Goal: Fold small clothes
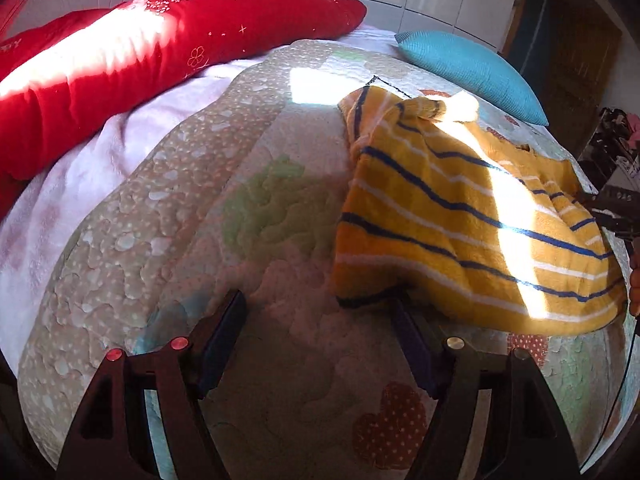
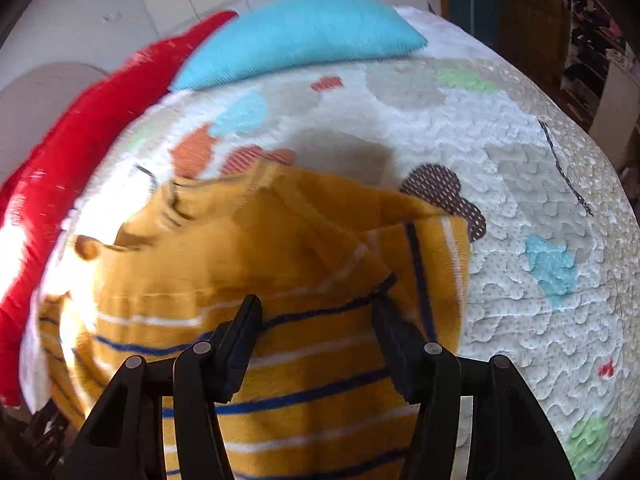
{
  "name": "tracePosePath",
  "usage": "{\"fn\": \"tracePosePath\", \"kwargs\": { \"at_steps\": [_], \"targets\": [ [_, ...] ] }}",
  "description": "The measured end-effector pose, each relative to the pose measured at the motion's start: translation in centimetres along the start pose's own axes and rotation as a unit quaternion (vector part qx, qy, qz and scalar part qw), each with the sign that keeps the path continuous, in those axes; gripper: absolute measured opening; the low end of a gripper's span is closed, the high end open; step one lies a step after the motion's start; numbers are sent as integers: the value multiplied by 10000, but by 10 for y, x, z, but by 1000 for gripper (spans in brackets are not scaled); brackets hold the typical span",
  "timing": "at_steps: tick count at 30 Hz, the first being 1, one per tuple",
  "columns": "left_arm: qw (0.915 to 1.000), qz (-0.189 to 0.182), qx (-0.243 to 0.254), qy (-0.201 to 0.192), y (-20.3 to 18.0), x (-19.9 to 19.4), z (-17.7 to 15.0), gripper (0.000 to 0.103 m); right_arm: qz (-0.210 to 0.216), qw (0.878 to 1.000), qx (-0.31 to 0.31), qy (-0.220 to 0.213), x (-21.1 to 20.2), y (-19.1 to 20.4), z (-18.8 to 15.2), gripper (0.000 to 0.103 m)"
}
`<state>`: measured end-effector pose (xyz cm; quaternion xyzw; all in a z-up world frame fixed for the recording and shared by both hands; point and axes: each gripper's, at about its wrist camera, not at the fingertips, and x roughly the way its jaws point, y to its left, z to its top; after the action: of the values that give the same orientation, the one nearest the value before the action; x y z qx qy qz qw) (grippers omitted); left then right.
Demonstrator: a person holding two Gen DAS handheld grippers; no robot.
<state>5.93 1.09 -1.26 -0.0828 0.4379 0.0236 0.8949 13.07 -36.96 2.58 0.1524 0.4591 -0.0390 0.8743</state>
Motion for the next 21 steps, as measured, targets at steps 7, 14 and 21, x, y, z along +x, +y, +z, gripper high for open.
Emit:
{"fn": "tracePosePath", "kwargs": {
  "at_steps": [7,14,21],
  "targets": [
    [9988,-29,298,-389,-8,4,-13,90,320,9946,-564,-810,-55,61,5,61],
    [9927,-821,-254,-847,18,-8,-22,90,1030,9762,-1908,-86,-17,202,-9,33],
    [9884,-1068,-315,-1037,22,-14,-26,90,373,9711,-2352,176,68,306,21,33]
  ]
}}
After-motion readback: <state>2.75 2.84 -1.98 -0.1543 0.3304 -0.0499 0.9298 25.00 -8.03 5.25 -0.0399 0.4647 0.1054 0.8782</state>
